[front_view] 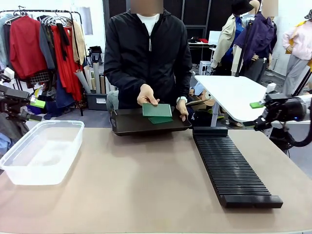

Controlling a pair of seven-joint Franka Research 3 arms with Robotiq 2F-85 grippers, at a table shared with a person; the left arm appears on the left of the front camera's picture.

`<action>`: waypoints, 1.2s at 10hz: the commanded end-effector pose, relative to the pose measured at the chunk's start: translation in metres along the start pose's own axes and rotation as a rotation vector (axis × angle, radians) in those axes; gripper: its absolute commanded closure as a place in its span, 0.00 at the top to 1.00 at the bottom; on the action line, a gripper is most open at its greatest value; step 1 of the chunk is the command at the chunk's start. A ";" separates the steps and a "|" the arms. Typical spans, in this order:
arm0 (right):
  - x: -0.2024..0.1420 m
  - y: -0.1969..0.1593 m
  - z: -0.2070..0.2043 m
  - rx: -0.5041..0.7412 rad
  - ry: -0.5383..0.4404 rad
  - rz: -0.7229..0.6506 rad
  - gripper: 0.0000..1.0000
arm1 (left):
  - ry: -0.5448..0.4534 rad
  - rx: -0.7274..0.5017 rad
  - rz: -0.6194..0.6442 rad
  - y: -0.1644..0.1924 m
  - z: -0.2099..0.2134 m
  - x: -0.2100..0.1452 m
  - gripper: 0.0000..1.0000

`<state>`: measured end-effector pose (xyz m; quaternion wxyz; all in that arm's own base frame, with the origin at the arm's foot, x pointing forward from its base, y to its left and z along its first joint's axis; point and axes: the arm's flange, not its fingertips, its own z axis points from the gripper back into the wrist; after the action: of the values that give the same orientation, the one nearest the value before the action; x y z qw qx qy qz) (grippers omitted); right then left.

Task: Sort PCBs into racks and boxes based on the side picked up.
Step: Pick up the Blank PCB handed by the Human.

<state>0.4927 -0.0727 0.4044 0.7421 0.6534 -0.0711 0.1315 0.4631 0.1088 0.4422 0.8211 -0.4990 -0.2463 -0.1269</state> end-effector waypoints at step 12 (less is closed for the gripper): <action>0.087 -0.046 -0.100 0.083 -0.065 -0.012 1.00 | 0.000 0.000 0.004 -0.002 0.001 0.001 1.00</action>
<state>0.5670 0.0231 0.3696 0.7156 0.6825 -0.0807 0.1249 0.4631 0.1089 0.4421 0.8212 -0.4989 -0.2463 -0.1268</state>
